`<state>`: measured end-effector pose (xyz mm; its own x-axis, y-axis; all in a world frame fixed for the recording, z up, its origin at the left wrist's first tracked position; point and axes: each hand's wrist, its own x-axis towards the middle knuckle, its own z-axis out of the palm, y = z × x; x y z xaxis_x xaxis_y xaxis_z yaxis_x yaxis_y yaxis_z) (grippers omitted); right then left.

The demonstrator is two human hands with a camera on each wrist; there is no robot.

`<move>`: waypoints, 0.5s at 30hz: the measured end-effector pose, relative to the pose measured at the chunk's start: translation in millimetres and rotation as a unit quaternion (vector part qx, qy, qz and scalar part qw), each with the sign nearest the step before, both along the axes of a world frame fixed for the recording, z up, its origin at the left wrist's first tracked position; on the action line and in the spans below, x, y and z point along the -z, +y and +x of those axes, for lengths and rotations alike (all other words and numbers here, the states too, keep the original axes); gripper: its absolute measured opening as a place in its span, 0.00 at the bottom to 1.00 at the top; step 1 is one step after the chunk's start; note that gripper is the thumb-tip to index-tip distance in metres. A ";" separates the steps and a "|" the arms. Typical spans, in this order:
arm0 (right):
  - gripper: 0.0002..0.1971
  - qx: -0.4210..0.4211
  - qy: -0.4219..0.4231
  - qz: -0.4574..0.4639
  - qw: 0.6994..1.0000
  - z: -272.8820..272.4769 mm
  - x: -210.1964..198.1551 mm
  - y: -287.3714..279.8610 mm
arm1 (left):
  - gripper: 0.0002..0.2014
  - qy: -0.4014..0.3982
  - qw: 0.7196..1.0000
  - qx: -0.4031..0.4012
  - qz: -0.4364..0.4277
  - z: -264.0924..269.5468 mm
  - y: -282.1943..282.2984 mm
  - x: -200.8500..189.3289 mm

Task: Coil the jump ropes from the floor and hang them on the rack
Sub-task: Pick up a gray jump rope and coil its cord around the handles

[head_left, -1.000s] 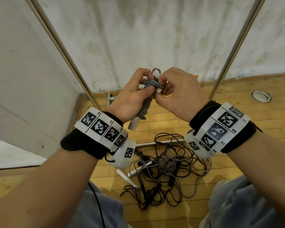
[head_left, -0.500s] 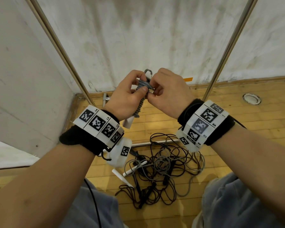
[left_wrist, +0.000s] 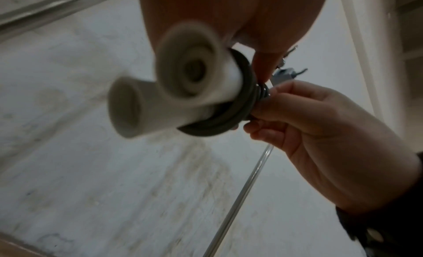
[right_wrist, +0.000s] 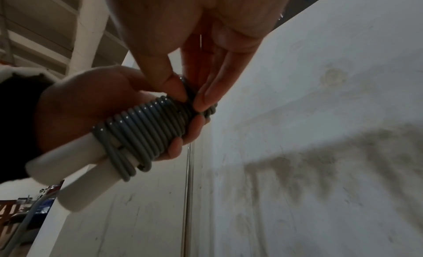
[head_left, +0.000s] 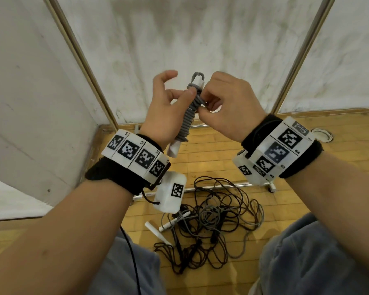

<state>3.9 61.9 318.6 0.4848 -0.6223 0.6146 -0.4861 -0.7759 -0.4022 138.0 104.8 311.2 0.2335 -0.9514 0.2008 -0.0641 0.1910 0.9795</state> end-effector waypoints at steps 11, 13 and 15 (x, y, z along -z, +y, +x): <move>0.04 0.000 0.009 0.011 1.000 7.6 1.3 -2.0 | 0.14 -0.046 0.995 0.052 0.066 -0.7 -5.3 3.8; 0.04 0.005 -0.002 0.015 1.000 6.3 1.6 -2.4 | 0.13 -0.042 0.996 0.057 0.058 -0.5 -5.0 5.7; 0.03 0.007 -0.012 0.014 1.000 5.1 1.6 -2.2 | 0.14 -0.024 0.996 0.062 0.061 -0.9 -6.3 5.9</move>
